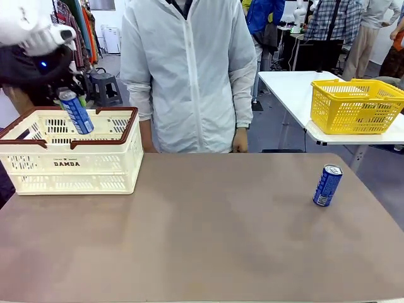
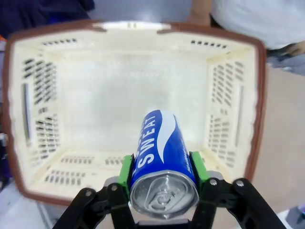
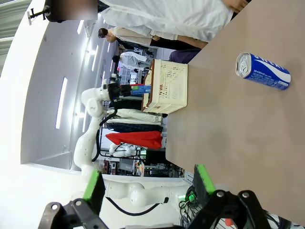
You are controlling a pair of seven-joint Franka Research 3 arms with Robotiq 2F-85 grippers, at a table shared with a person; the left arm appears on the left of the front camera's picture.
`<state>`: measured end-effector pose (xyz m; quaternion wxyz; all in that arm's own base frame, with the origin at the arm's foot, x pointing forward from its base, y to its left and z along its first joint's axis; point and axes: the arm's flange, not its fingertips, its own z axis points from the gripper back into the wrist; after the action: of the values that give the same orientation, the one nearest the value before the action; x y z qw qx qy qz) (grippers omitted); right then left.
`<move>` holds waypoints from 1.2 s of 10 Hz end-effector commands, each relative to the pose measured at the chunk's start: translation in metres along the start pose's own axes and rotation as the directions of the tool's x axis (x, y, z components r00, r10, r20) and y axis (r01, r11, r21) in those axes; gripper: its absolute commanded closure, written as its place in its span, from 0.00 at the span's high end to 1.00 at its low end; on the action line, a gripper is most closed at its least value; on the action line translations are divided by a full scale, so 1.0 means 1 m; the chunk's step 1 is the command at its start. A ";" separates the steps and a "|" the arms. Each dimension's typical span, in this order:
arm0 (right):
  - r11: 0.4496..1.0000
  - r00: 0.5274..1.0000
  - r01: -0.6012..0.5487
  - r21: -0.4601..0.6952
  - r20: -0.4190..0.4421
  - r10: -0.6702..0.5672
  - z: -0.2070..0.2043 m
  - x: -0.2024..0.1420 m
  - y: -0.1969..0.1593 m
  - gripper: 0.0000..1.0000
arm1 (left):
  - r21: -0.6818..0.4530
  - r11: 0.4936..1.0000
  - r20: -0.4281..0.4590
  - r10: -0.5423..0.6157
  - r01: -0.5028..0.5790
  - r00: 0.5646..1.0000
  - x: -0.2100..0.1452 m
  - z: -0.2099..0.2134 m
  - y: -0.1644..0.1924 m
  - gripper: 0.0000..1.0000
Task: Place the drinks into the Shopping basket.
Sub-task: Pick up one drink and place it into the Shopping basket.
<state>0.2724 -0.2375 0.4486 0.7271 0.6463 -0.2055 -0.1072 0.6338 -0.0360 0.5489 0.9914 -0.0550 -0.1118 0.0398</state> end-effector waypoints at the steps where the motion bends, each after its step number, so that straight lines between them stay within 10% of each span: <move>1: 0.999 1.000 -0.026 0.020 0.008 0.026 -0.001 0.002 0.002 1.00 | 0.032 0.999 -0.057 -0.005 0.007 0.998 0.008 -0.049 -0.010 0.00; 6: 0.999 1.000 -0.026 0.020 0.008 0.026 -0.001 0.002 0.002 1.00 | 0.129 0.992 -0.120 0.026 -0.011 0.992 -0.009 -0.113 -0.016 0.00; 7: 0.999 1.000 -0.026 0.020 0.008 0.026 -0.001 0.002 0.002 1.00 | 0.135 0.991 -0.120 0.024 -0.008 0.992 -0.008 -0.116 -0.018 0.21; 8: 0.999 1.000 -0.026 0.020 0.008 0.026 -0.001 0.002 0.002 1.00 | 0.147 0.989 -0.135 0.026 -0.006 0.990 -0.008 -0.120 -0.020 0.77; 9: 0.999 1.000 -0.026 0.020 0.008 0.026 -0.001 0.002 0.002 1.00 | 0.150 0.989 -0.136 0.027 -0.006 0.990 -0.009 -0.120 -0.020 1.00; 12: 0.999 1.000 -0.026 0.020 0.008 0.026 -0.001 0.002 0.002 1.00 | 0.086 0.996 -0.120 0.010 0.000 0.993 -0.010 -0.103 -0.016 1.00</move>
<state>0.2725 -0.2375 0.4485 0.7271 0.6463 -0.2053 -0.1071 0.6564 -0.0671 0.4410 0.9980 -0.0037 -0.0459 0.0444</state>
